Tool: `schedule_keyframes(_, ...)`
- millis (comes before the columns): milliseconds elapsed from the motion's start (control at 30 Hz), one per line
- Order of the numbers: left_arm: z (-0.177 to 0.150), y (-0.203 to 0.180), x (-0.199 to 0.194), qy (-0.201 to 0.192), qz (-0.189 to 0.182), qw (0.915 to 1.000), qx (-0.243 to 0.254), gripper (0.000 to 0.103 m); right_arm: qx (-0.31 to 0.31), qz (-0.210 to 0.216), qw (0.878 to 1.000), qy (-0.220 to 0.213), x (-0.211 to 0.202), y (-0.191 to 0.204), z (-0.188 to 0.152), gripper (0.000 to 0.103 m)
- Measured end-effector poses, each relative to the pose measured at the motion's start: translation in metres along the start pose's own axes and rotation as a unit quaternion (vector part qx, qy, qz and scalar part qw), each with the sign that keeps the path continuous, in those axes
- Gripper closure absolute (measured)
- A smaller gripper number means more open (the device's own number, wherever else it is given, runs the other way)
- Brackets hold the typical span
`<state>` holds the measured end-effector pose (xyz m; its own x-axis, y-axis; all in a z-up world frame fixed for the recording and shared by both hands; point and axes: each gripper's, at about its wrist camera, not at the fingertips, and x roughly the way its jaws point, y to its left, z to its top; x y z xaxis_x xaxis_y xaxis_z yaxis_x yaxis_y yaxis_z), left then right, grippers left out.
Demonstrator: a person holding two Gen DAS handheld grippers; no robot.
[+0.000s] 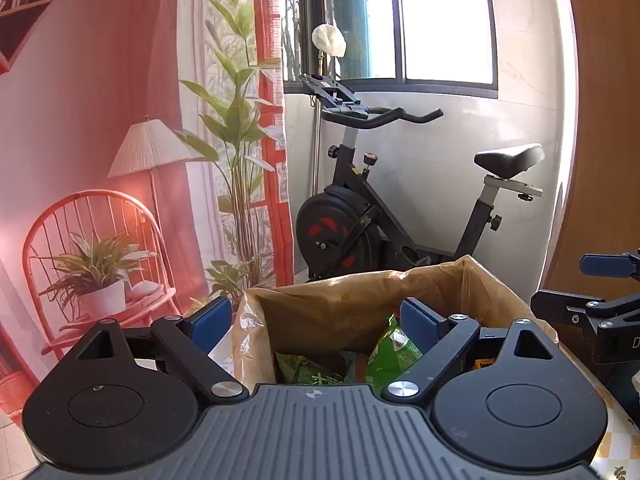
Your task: Organize snacks
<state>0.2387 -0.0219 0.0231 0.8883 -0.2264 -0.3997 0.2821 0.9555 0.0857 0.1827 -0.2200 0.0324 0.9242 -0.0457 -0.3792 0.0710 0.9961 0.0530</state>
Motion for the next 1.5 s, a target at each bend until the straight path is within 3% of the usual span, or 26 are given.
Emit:
schedule_keyframes(200, 0.007, -0.008, -0.039, -0.040, 0.024, 0.9988, 0.013, 0.008, 0.009, -0.023, 1.000, -0.015, -0.025, 0.010, 0.009, 0.000)
schedule_keyframes(333, 0.007, -0.010, -0.061, -0.056, 0.018, 0.9982, 0.009, 0.007, 0.013, -0.023, 0.999, -0.028, -0.044, 0.016, 0.009, 0.000)
schedule_keyframes(600, 0.002, -0.002, -0.081, -0.047, 0.020, 0.9984, -0.025, 0.007, 0.028, -0.027, 0.999, -0.032, -0.067, 0.020, 0.007, 0.000)
schedule_keyframes(1500, -0.011, 0.000, -0.096, -0.036, 0.030, 0.9983, -0.035, 0.007, 0.034, -0.019, 0.999, -0.021, -0.081, 0.027, 0.001, 0.000)
